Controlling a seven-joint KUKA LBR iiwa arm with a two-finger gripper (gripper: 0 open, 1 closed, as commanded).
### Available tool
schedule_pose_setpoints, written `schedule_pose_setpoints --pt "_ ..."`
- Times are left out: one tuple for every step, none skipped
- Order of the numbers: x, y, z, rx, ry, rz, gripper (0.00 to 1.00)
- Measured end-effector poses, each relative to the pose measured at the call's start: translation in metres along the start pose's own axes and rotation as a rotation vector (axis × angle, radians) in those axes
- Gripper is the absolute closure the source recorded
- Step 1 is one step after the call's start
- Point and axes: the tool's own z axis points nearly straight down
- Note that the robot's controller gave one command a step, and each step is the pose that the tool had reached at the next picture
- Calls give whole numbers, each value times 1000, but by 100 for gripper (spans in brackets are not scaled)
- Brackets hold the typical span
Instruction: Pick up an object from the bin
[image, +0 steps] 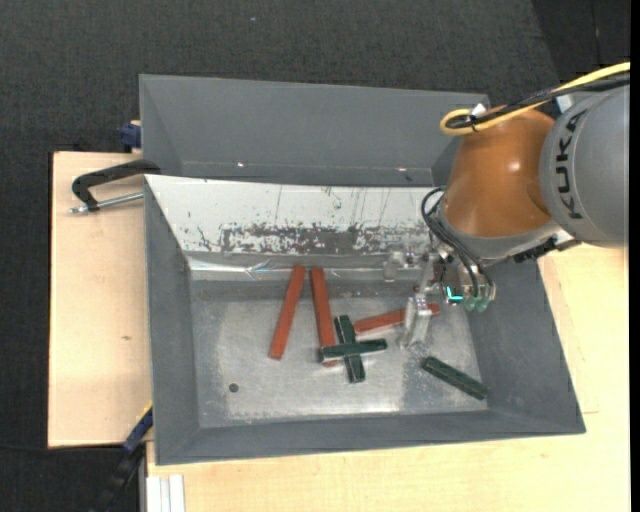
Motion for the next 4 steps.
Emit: schedule_pose_setpoints --pt "-2 0 -4 0 -8 0 0" --pt "-5 -6 44 0 -16 21 0" --pt "-18 -7 78 -1 -10 334 100" --pt "-18 -7 78 -1 -10 334 100"
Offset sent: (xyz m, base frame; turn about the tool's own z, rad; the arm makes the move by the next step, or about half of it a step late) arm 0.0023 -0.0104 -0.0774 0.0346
